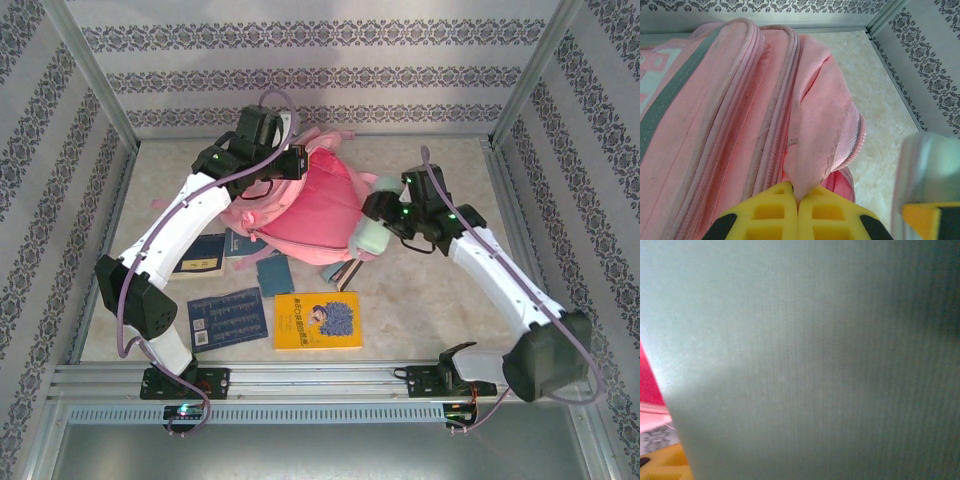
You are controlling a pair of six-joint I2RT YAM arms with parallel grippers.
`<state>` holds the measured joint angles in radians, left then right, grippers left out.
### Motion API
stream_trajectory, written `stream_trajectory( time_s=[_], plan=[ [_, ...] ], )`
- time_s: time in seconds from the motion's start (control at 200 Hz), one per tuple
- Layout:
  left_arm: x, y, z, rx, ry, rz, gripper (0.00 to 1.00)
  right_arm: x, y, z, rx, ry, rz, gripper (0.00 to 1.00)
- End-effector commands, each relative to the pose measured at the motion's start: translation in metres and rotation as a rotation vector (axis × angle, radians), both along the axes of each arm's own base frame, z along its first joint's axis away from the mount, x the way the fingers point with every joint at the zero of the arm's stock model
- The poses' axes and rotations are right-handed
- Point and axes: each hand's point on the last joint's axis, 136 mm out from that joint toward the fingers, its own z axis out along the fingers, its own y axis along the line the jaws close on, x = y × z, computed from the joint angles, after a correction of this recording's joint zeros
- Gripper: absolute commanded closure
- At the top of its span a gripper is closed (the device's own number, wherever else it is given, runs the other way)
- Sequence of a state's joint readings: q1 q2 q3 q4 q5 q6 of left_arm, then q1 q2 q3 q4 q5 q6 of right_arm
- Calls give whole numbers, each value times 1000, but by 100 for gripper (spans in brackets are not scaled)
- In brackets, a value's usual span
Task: Pack the student bag
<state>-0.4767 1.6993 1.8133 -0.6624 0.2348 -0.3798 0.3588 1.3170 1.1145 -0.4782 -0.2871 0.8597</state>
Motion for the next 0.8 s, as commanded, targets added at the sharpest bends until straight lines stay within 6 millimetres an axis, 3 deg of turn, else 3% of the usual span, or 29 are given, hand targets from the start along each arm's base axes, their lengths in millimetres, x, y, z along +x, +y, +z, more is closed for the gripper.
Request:
stream_trajectory(
  time_s=[0.0, 0.335, 0.385, 0.45, 0.545, 0.674, 0.799],
  plan=[
    [2, 2, 51, -80, -104, 8, 100, 28, 38, 9, 183, 18, -21, 43],
    [8, -4, 65, -139, -122, 7, 100, 124, 122, -10, 359, 26, -111, 36],
    [9, -5, 66, -144, -124, 6, 100, 134, 134, -16, 361, 30, -120, 32],
    [10, -3, 69, -145, -133, 11, 100, 144, 147, -31, 339, 62, -127, 19],
    [12, 1, 73, -149, -142, 22, 100, 148, 160, -43, 344, 96, -120, 3],
    [15, 12, 74, -150, -147, 47, 100, 138, 156, -33, 262, 47, -77, 2],
    [19, 19, 71, -153, -144, 71, 100, 123, 143, -7, 80, -57, 59, 2]
  ],
)
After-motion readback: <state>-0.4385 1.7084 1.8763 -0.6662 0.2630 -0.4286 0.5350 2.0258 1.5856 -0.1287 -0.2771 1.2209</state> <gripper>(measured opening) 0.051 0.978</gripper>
